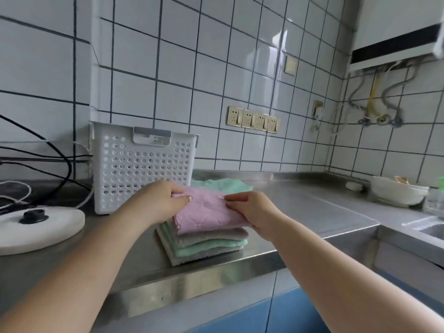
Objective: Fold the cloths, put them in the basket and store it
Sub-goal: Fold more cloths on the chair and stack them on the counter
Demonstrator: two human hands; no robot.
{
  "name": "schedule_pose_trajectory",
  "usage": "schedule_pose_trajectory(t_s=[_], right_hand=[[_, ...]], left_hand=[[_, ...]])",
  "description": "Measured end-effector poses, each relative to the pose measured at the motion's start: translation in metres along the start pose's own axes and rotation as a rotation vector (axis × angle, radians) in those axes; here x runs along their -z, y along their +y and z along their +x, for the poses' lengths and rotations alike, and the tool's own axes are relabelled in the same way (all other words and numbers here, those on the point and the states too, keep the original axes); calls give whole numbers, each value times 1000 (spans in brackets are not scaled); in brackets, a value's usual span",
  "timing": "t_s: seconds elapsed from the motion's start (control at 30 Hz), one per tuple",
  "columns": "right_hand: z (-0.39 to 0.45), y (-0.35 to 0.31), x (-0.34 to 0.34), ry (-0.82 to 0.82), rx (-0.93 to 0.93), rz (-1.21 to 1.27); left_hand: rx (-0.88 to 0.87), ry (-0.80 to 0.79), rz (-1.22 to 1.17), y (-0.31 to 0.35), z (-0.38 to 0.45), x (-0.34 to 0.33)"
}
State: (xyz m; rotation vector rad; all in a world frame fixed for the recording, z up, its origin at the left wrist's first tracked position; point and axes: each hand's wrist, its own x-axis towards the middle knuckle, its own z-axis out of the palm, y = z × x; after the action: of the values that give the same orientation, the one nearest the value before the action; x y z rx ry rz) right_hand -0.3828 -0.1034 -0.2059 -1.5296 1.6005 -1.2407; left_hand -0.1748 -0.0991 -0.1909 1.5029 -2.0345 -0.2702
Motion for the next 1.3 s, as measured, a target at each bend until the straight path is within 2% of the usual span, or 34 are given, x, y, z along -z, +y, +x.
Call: schedule_pose_trajectory(t_s=[0.13, 0.23, 0.33, 0.4, 0.43, 0.53, 0.6, 0.7, 0.8, 0.97, 1.03, 1.07, 1.17, 1.23, 1.3], right_hand=[[5, 14, -2, -12, -9, -40], [4, 14, -2, -31, 18, -170], [4, 0, 4, 40, 115, -443], [4, -15, 6, 101, 208, -573], [5, -23, 4, 100, 267, -622], [4, -35, -14, -75, 382, -777], [5, -26, -29, -265, 338, -876], [8, -5, -34, -391, 278, -842], [10, 6, -24, -422, 280, -824], [17, 13, -23, -414, 203, -806], [15, 15, -22, -346, 227, -768], [12, 16, -21, -258, 239, -706], [-8, 22, -7, 41, 316, -396], [-24, 30, 8, 105, 356, -292], [-45, 44, 31, 133, 346, -262]], left_hand=[[-7, -38, 144, -5, 3, -12], [29, -123, 235, -11, 4, -15], [29, -16, 352, -8, 3, -7], [-74, 75, 303, 6, 2, -3], [-123, 68, 256, 16, 2, -4], [-130, -50, 246, 36, 8, -22], [-100, -164, 299, 36, 11, -39], [-93, -272, 419, 23, 11, -56], [-51, -313, 485, 12, 9, -57], [5, -319, 457, 8, 8, -55], [-17, -271, 429, 16, 4, -50], [-41, -211, 403, 21, 0, -47], [-177, 66, 242, 33, -8, -43], [-301, 202, 57, 46, -13, -49], [-412, 227, -88, 70, -20, -61]])
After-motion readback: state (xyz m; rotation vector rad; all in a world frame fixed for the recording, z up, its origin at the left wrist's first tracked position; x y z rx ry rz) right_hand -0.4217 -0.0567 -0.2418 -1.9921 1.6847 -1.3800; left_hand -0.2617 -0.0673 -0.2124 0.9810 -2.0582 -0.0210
